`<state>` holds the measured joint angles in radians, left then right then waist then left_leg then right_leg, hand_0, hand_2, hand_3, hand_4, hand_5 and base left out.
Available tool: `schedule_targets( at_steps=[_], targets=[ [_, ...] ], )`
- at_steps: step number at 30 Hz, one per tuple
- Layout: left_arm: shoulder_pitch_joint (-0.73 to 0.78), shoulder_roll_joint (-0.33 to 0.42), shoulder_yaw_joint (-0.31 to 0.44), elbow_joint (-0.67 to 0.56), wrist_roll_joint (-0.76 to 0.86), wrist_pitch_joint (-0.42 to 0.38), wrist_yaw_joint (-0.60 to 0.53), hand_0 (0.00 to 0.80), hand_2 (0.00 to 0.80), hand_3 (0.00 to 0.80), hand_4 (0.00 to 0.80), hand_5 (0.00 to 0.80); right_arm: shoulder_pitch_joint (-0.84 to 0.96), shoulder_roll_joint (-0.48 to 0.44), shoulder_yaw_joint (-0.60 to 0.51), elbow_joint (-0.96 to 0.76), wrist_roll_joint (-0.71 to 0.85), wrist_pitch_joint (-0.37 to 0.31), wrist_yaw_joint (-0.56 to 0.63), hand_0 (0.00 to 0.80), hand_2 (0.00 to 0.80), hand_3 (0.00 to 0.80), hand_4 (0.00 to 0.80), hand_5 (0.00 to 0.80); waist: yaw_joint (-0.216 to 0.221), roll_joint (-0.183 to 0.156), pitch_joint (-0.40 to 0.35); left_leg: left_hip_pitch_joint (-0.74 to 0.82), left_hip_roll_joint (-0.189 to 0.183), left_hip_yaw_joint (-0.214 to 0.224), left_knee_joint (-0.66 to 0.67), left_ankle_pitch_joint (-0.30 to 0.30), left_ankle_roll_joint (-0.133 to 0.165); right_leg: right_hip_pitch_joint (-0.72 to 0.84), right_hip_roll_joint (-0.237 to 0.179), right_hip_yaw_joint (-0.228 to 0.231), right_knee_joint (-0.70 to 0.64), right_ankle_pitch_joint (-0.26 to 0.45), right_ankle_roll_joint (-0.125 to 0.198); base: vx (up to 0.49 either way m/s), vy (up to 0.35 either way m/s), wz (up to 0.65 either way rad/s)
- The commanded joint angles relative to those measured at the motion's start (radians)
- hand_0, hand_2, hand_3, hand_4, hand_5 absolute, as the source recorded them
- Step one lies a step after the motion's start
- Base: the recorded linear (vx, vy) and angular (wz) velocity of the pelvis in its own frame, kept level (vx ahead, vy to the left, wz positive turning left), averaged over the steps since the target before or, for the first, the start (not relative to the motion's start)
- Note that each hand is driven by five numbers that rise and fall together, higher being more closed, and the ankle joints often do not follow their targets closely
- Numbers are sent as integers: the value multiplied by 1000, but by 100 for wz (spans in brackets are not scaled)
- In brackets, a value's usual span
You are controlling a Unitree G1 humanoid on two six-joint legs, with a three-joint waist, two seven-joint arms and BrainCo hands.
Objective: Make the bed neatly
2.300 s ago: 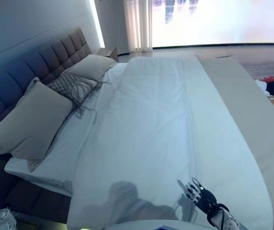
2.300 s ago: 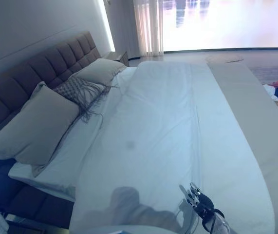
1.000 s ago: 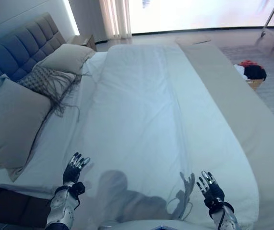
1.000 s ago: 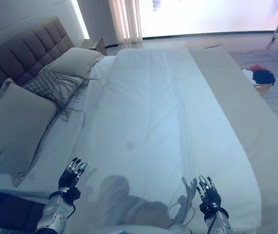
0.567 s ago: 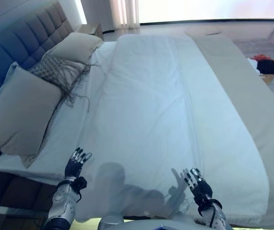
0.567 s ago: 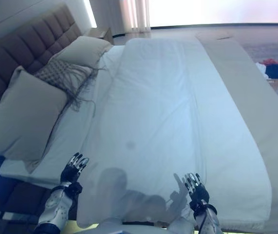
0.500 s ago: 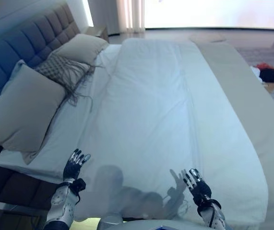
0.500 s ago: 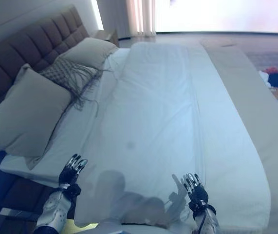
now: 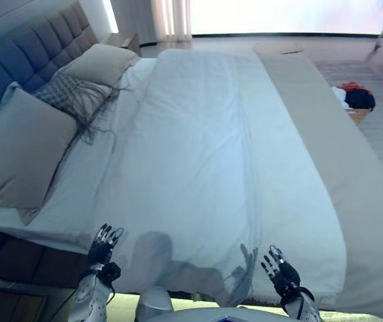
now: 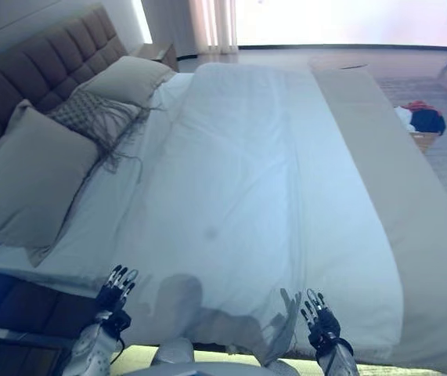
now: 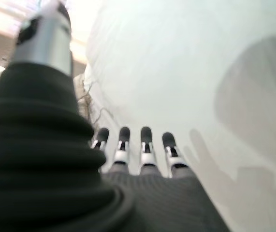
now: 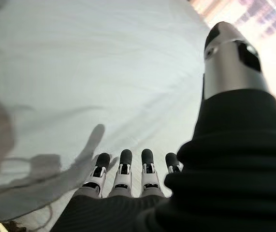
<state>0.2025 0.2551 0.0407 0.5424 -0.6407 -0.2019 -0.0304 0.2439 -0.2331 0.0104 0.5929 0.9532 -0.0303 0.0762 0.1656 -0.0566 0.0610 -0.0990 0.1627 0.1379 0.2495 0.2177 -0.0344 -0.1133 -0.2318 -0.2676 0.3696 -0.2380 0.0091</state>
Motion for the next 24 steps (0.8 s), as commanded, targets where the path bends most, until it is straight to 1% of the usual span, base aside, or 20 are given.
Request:
schedule_targets(
  at_steps=[1, 4, 7, 10, 11, 12, 13, 14, 15, 16, 17, 18, 19, 20, 21, 22, 23, 24],
  targets=[
    [-7, 63, 84, -97, -44, -51, -35, 0, 0, 0, 0, 0, -21, -18, -43, -41, -29, -2, 48, 0, 0, 0, 0, 0, -78, -1, 6, 69, 40, 37, 126, -238, -17, 109, 41, -21, -179, 158, 36, -43, 166, 11],
    [-5, 54, 57, -121, -32, -43, -60, 0, 0, 0, 0, 0, 3, -3, -48, -38, -28, -2, 30, 0, 0, 0, 0, 0, -99, 31, -6, 149, 87, 32, 46, -193, -58, 94, 33, -18, -153, 149, 41, -15, 233, 25],
    [-6, 46, 23, -142, -24, -44, -69, 0, 0, 0, 0, 0, 19, 6, -42, -57, -14, 2, 11, 0, 0, 0, 0, 0, -107, 56, -2, 181, 119, 27, -33, -151, -89, 93, 13, -26, -145, 151, 56, -24, 325, 23],
    [-27, 48, -3, -145, 0, -50, -70, 0, 0, 0, 0, 0, 15, 10, -23, -89, -4, -2, 3, 0, 0, 0, 0, 0, -112, 74, 10, 218, 154, 30, -136, -126, -117, 75, -37, -44, -112, 161, 92, -48, 453, 46],
    [-37, 52, -9, -143, 8, -53, -67, 0, 0, 0, 0, 0, 11, 11, -17, -104, -2, -8, 2, 0, 0, 0, 0, 0, -113, 79, 12, 222, 161, 26, -169, -123, -124, 63, -60, -47, -105, 174, 108, -93, 522, 39],
    [-54, 55, -14, -136, 14, -57, -62, 0, 0, 0, 0, 0, 3, 13, -14, -121, 0, -12, -6, 0, 0, 0, 0, 0, -114, 77, 20, 223, 155, 26, -194, -127, -120, 39, -97, -53, -86, 195, 121, -35, 571, 34],
    [-68, 60, -17, -133, 16, -54, -59, 0, 0, 0, 0, 0, -4, 14, -10, -137, 4, -18, -15, 0, 0, 0, 0, 0, -116, 76, 23, 239, 147, 16, -210, -167, -128, 23, -136, -40, -58, 197, 151, -10, 601, 40],
    [-83, 66, -16, -129, 18, -48, -62, 0, 0, 0, 0, 0, -7, 17, -13, -156, 6, -26, -23, 0, 0, 0, 0, 0, -122, 73, 31, 246, 129, 23, -216, -206, -125, 2, -190, -31, -34, 220, 174, 50, 642, 42],
    [-95, 72, -18, -130, 30, -41, -63, 0, 0, 0, 0, 0, -10, 21, -18, -169, 8, -37, -33, 0, 0, 0, 0, 0, -128, 65, 37, 247, 106, 36, -199, -237, -116, -9, -232, -24, -22, 241, 191, 7, 643, 36],
    [-105, 81, -23, -130, 44, -34, -55, 0, 0, 0, 0, 0, -13, 24, -25, -169, 10, -46, -38, 0, 0, 0, 0, 0, -130, 59, 39, 243, 73, 40, -176, -277, -99, -12, -280, -21, -23, 262, 205, 3, 614, 29],
    [-107, 89, -34, -125, 90, -42, -40, 0, 0, 0, 0, 0, -18, 28, -31, -170, 21, -46, -54, 0, 0, 0, 0, 0, -127, 47, 40, 219, 26, 31, -138, -309, -67, -10, -324, -20, -44, 312, 200, 43, 533, 34],
    [-108, 97, -49, -123, 115, -47, -15, 0, 0, 0, 0, 0, -26, 29, -36, -171, 45, -35, -58, 0, 0, 0, 0, 0, -125, 37, 39, 200, -19, 19, -103, -340, -40, -7, -350, -2, -71, 391, 212, 56, 449, 18],
    [-114, 111, -63, -130, 134, -43, 4, 0, 0, 0, 0, 0, -34, 32, -30, -175, 65, -26, -44, 0, 0, 0, 0, 0, -125, 32, 41, 185, -55, 18, -78, -361, -14, -6, -366, 17, -106, 468, 224, 64, 328, 0],
    [-121, 125, -74, -139, 143, -37, 24, 0, 0, 0, 0, 0, -39, 37, -19, -177, 68, -27, -35, 0, 0, 0, 0, 0, -125, 32, 42, 183, -78, 19, -76, -372, 2, -13, -374, 30, -127, 510, 230, 41, 307, -34],
    [-130, 137, -82, -139, 150, -30, 45, 0, 0, 0, 0, 0, -47, 42, -7, -171, 61, -30, -27, 0, 0, 0, 0, 0, -126, 33, 41, 190, -97, 29, -85, -382, 16, -31, -378, 35, -137, 547, 237, 41, 340, -42],
    [-143, 146, -93, -127, 162, -27, 74, 0, 0, 0, 0, 0, -61, 47, 3, -158, 60, -29, -18, 0, 0, 0, 0, 0, -126, 40, 39, 202, -118, 39, -103, -385, 29, -53, -367, 37, -132, 575, 244, 37, 355, -47],
    [-153, 151, -100, -113, 172, -29, 87, 0, 0, 0, 0, 0, -69, 49, 10, -152, 69, -25, -16, 0, 0, 0, 0, 0, -128, 47, 36, 207, -127, 43, -119, -380, 38, -68, -353, 43, -117, 574, 242, 25, 360, -56],
    [-169, 153, -108, -95, 182, -32, 96, 0, 0, 0, 0, 0, -69, 58, 12, -152, 73, -20, -14, 0, 0, 0, 0, 0, -132, 55, 31, 201, -140, 41, -130, -374, 49, -79, -332, 66, -88, 559, 233, 11, 369, -55]
  ],
)
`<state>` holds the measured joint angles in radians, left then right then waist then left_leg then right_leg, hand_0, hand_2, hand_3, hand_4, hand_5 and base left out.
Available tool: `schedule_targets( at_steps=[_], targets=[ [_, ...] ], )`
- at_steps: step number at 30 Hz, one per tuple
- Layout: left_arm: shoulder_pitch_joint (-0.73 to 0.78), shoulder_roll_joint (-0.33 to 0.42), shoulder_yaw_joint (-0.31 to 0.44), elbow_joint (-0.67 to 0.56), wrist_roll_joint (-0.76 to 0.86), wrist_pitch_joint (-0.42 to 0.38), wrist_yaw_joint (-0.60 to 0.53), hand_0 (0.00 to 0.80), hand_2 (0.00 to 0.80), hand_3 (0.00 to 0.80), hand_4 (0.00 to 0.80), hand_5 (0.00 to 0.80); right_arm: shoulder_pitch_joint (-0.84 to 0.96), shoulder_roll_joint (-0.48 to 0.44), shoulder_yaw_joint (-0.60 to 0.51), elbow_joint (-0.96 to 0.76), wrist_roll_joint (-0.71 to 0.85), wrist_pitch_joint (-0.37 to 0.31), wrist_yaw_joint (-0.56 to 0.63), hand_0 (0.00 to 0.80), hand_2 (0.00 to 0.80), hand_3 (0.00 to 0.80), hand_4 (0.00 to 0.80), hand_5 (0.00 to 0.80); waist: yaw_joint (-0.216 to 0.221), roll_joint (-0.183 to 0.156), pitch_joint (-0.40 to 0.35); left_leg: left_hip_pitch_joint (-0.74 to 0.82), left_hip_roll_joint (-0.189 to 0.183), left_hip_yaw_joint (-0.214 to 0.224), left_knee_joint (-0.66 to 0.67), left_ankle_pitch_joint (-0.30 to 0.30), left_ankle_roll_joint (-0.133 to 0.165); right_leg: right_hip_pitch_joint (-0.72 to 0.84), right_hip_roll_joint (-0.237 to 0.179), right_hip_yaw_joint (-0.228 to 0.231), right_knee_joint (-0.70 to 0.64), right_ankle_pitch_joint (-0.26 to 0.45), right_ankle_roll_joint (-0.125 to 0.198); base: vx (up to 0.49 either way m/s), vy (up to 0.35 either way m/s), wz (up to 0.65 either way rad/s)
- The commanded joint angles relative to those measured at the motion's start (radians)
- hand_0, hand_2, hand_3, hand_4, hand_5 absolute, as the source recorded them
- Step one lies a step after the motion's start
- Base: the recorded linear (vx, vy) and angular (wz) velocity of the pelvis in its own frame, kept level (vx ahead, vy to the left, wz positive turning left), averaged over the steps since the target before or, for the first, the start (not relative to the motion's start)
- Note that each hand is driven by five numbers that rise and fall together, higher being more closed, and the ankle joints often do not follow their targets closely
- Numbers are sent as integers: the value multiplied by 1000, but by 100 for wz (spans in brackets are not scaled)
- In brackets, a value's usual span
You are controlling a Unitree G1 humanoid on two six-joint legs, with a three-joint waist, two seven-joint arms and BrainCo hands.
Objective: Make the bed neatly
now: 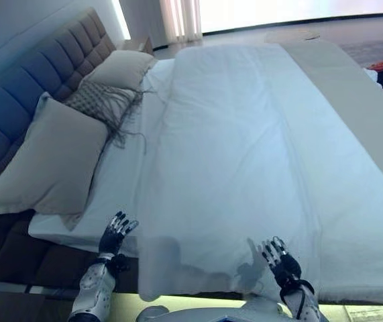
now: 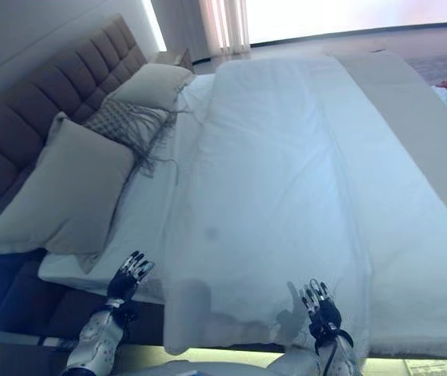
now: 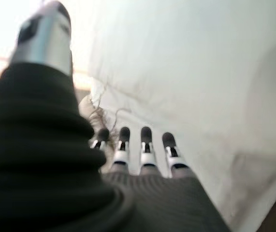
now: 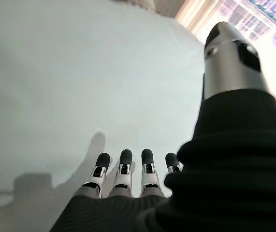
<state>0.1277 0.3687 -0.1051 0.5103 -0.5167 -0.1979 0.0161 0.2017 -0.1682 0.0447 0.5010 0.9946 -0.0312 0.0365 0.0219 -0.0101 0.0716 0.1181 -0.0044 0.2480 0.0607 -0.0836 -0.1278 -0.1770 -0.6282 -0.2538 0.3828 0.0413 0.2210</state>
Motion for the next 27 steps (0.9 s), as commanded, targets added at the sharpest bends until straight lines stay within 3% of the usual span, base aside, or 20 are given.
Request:
schedule_targets(
  at_steps=[1, 3, 6, 8, 10, 11, 13, 15, 19, 23, 27],
  targets=[
    [-114, 36, 27, -43, 68, -42, 67, 0, 0, 0, 0, 0, -22, 1, -16, -58, 36, -16, 32, 0, 0, 0, 0, 0, 4, 13, 13, -22, 13, -57, 44, -64, 161, -22, 90, 59, -58, 259, 9, 23, 360, -48],
    [-136, 21, 10, -23, 79, -59, 90, 0, 0, 0, 0, 0, -8, 2, -10, -48, 26, -12, 32, 0, 0, 0, 0, 0, -1, 13, 4, -20, -1, -45, 26, -54, 177, -18, 119, 39, -29, 227, -10, 82, 265, -27],
    [-148, 6, -16, -37, 153, -66, 163, 0, 0, 0, 0, 0, 2, -11, -8, -30, -18, 0, 30, 0, 0, 0, 0, 0, 4, -1, -3, -28, -9, -76, 41, -78, 186, 0, 169, 31, -39, 171, -12, 90, 25, -20],
    [-154, 14, -38, -41, 278, -72, 217, 0, 0, 0, 0, 0, -8, -18, 13, -31, -12, -5, 21, 0, 0, 0, 0, 0, 23, -26, 13, -49, 9, -76, 78, -85, 171, 34, 195, -15, -115, 142, -14, 25, -186, -22],
    [-162, 33, -54, -39, 352, -63, 264, 0, 0, 0, 0, 0, -22, -21, 29, -37, -12, -3, 4, 0, 0, 0, 0, 0, 27, -43, 27, -54, 30, -65, 86, -81, 158, 27, 194, -41, -143, 157, -2, -33, -208, -12],
    [-177, 42, -63, -31, 394, -61, 299, 0, 0, 0, 0, 0, -32, -21, 39, -45, -15, -9, -9, 0, 0, 0, 0, 0, 29, -51, 42, -68, 49, -46, 90, -61, 150, 13, 189, -62, -152, 165, -11, -96, -202, -19],
    [-217, 56, -88, -16, 449, -67, 356, 0, 0, 0, 0, 0, -55, -32, 61, -56, -7, -33, -15, 0, 0, 0, 0, 0, 31, -47, 64, -110, 85, -46, 99, -44, 131, -15, 197, -74, -151, 134, -16, -260, -105, -15],
    [-297, 60, -141, 8, 465, -86, 457, 0, 0, 0, 0, 0, -112, -68, 80, -63, -1, -74, -25, 0, 0, 0, 0, 0, 29, -27, 116, -209, 117, -71, 154, -56, 112, -100, 196, -53, -110, 99, -10, -484, 27, -3],
    [-410, 12, -217, 77, 455, -132, 625, 0, 0, 0, 0, 0, -256, -140, 105, -42, 21, -137, -67, 0, 0, 0, 0, 0, 28, 10, 207, -379, 120, -112, 234, -44, 102, -287, 166, -11, 0, 76, -27, -462, 152, 3],
    [-431, -34, -261, 137, 466, -134, 721, 0, 0, 0, 0, 0, -335, -184, 101, -43, 31, -157, -93, 0, 0, 0, 0, 0, 34, 34, 258, -502, 110, -135, 283, -23, 91, -406, 145, 22, 67, 68, -32, -223, 109, 7],
    [-442, -70, -277, 191, 487, -117, 754, 0, 0, 0, 0, 0, -422, -195, 120, -52, 34, -182, -118, 0, 0, 0, 0, 0, 48, 36, 300, -602, 108, -144, 313, -4, 85, -475, 144, 31, 76, 79, -27, -172, 12, -7]
  ],
)
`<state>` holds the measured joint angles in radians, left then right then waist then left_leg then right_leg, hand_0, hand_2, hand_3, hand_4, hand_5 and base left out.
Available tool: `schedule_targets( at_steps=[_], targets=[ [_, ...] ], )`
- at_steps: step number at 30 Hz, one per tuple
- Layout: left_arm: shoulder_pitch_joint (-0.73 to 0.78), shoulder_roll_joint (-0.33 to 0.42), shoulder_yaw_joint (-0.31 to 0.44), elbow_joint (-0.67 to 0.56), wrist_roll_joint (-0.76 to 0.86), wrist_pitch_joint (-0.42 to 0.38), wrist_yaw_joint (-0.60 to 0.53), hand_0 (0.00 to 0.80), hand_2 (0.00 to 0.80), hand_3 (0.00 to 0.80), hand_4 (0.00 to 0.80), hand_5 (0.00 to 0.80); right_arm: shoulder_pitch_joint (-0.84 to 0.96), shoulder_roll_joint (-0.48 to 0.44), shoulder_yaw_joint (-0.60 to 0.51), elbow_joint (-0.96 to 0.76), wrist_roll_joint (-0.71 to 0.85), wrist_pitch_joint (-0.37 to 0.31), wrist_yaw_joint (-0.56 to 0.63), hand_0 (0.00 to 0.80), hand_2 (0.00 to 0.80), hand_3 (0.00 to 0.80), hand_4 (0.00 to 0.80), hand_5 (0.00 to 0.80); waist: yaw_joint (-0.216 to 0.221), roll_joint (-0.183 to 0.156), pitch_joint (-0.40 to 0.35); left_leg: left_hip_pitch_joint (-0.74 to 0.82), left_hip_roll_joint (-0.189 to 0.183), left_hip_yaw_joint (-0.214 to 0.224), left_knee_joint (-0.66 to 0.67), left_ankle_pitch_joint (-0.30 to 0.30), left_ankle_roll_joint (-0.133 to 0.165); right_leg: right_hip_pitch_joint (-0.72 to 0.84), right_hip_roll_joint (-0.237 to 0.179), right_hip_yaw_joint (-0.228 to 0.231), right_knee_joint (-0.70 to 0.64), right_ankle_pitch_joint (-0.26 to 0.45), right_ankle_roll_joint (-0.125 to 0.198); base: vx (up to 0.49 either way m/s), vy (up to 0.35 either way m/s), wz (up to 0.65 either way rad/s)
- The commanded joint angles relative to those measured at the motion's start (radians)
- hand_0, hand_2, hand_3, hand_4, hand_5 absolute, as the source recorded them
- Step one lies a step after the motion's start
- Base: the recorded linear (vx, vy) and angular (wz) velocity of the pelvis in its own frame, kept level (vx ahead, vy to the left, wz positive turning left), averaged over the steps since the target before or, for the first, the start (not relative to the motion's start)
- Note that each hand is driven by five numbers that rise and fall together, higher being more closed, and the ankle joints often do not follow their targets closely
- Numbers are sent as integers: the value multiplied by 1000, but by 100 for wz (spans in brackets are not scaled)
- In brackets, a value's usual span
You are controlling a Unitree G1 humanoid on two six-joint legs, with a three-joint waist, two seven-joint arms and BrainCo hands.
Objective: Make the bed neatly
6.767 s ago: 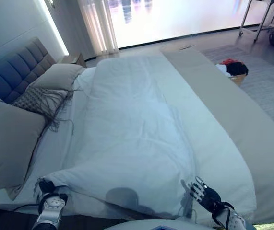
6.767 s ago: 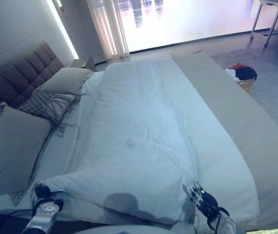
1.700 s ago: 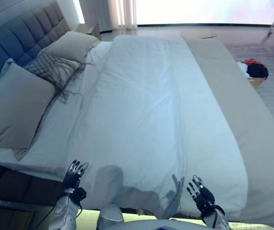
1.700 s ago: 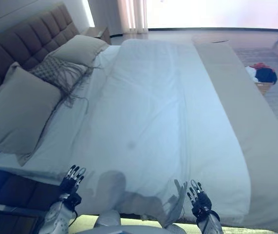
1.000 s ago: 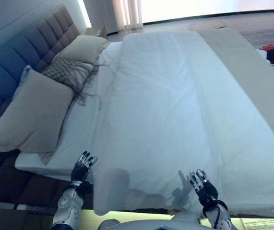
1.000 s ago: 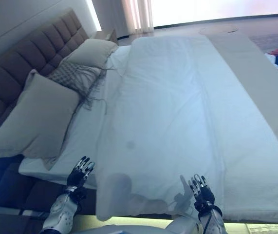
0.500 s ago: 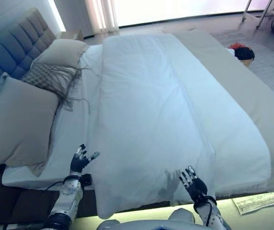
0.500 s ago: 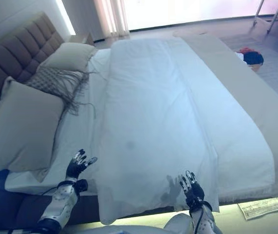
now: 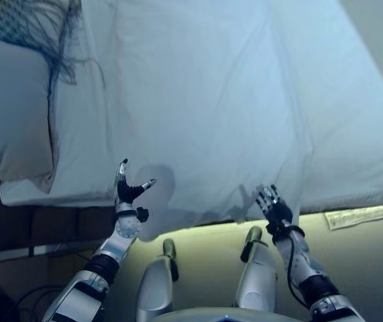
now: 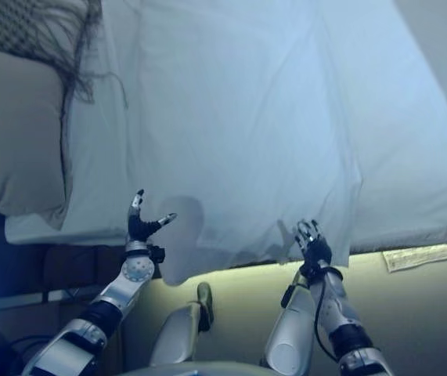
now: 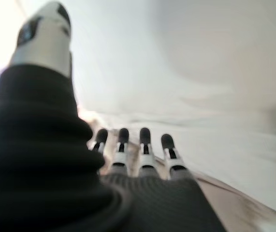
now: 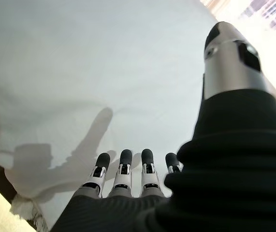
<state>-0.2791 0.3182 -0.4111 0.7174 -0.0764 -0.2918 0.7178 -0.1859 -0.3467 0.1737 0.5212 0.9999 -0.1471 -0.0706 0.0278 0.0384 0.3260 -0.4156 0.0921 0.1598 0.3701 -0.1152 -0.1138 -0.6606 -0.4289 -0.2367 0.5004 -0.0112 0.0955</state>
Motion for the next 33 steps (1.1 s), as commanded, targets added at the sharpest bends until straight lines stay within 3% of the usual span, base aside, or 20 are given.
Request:
schedule_targets(
  at_steps=[1, 8, 15, 21, 27, 33],
  targets=[
    [-49, -27, 19, 7, 64, -7, 54, 0, 0, 0, 0, 0, -68, -17, -3, -74, 27, -73, -21, 0, 0, 0, 0, 0, 44, -13, 56, -89, 14, -56, 4, 35, 66, -7, -53, 16, -43, 134, 102, -144, 9, -16],
    [-176, -35, -68, 147, 76, 118, 136, 0, 0, 0, 0, 0, -266, -46, 39, -94, 18, -79, -75, 0, 0, 0, 0, 0, 29, -9, 102, -164, 31, -54, -27, 88, 42, -77, -30, 26, -61, 142, 110, -97, 45, -2],
    [-185, -22, -101, 127, 149, 160, 233, 0, 0, 0, 0, 0, -302, -92, 59, -138, -2, -54, -97, 0, 0, 0, 0, 0, 44, -4, 131, -235, 46, -79, -8, 114, 30, -129, -33, 38, -33, 139, 107, -23, 13, -4],
    [-190, -38, -107, 144, 132, 131, 252, 0, 0, 0, 0, 0, -437, -132, 65, -67, 12, -69, -63, 0, 0, 0, 0, 0, 68, 19, 151, -292, 52, -106, 7, 134, 15, -185, -45, 47, 3, 128, 110, -27, 26, 6],
    [-207, -10, -97, 117, 154, 113, 299, 0, 0, 0, 0, 0, -482, -139, 72, -87, 15, -78, -48, 0, 0, 0, 0, 0, 83, -8, 170, -337, 82, -117, -33, 179, -6, -202, -29, 27, -30, 137, 121, -14, -46, -2],
    [-215, 11, -78, 111, 103, 162, 276, 0, 0, 0, 0, 0, -462, -157, 59, -140, 20, -87, -40, 0, 0, 0, 0, 0, 77, -28, 179, -388, 97, -129, 16, 175, -7, -238, -36, 23, -16, 156, 124, 3, -2, -4]
  ],
)
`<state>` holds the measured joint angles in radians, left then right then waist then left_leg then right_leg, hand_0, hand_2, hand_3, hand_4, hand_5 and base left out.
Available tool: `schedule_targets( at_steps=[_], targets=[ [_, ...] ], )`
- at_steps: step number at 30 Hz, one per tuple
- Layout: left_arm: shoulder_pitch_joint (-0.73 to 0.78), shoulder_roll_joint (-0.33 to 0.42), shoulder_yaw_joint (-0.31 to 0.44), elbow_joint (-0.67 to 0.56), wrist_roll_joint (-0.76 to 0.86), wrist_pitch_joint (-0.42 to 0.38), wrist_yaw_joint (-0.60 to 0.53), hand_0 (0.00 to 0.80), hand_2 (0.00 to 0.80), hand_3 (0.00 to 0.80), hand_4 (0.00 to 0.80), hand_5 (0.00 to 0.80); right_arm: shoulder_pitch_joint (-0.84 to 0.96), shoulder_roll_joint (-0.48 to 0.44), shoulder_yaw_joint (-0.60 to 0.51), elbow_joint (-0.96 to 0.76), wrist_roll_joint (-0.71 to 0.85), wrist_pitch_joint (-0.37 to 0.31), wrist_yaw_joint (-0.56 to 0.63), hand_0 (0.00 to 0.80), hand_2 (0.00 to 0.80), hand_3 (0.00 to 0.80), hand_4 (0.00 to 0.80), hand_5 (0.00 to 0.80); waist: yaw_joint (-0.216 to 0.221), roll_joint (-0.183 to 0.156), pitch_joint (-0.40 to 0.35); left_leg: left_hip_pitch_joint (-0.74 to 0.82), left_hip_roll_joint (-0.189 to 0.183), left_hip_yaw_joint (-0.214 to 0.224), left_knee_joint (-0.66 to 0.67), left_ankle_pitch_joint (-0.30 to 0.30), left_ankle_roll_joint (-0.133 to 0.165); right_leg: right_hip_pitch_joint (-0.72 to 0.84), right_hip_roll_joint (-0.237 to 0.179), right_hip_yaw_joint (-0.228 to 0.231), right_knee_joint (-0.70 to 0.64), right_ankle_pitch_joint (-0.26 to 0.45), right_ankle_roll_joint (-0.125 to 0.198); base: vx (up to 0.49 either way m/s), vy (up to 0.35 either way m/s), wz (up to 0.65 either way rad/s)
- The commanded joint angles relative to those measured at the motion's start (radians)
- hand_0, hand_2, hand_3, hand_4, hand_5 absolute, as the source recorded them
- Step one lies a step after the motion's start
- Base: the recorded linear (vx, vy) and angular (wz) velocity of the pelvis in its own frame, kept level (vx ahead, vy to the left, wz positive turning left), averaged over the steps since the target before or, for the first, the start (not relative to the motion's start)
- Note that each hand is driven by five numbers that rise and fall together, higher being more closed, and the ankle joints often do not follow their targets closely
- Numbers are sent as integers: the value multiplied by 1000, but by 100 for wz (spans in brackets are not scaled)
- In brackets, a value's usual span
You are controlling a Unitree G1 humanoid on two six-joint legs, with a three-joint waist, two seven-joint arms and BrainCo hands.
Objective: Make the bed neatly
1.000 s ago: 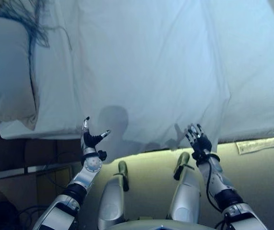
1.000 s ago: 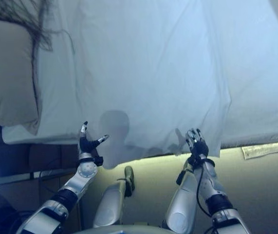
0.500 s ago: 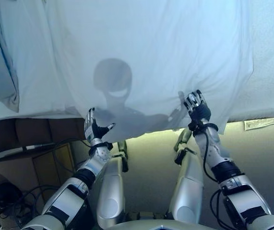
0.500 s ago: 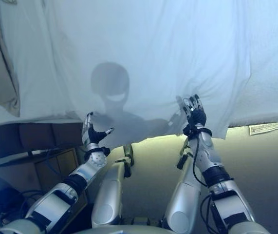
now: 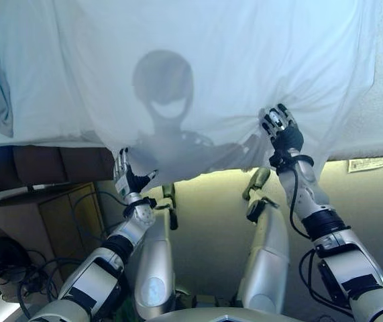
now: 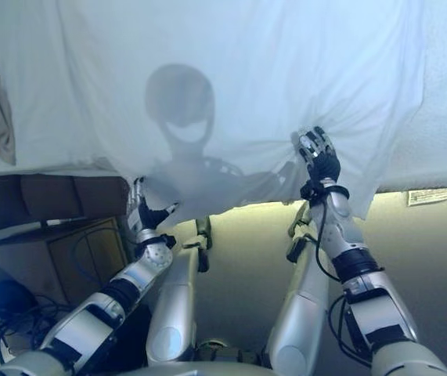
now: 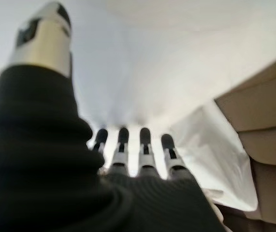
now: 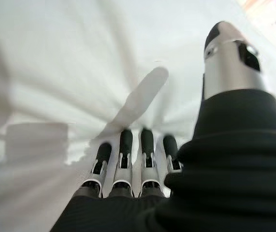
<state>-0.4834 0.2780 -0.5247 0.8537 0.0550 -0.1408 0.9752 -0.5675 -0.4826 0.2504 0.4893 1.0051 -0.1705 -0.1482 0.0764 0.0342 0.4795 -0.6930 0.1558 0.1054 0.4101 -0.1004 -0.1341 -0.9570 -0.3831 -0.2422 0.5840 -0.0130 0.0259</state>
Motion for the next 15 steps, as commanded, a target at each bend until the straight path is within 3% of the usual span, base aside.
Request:
schedule_targets(
  at_steps=[1, 10, 15],
  targets=[
    [-11, 50, 42, -18, -58, 14, 21, 0, 0, 0, 0, 0, -81, -24, -23, -117, 11, -65, 42, 0, 0, 0, 0, 0, 24, -25, 24, -124, 34, -77, -8, 157, 14, 46, -80, 33, -93, 159, 193, 0, 59, 0],
    [-31, 91, 103, -2, -125, 7, 30, 0, 0, 0, 0, 0, -54, -63, -57, -167, 46, -56, 81, 0, 0, 0, 0, 0, -11, -46, 15, -229, 60, -93, 113, 137, 16, -37, -60, 74, -48, 165, 192, -1, 7, -2],
    [-52, 107, 107, -7, -86, 18, 16, 0, 0, 0, 0, 0, -37, -81, -60, -172, 67, -44, 115, 0, 0, 0, 0, 0, -23, -43, 6, -232, 69, -90, 132, 137, 14, -36, -66, 79, -50, 173, 196, 17, 13, -7]
  ],
)
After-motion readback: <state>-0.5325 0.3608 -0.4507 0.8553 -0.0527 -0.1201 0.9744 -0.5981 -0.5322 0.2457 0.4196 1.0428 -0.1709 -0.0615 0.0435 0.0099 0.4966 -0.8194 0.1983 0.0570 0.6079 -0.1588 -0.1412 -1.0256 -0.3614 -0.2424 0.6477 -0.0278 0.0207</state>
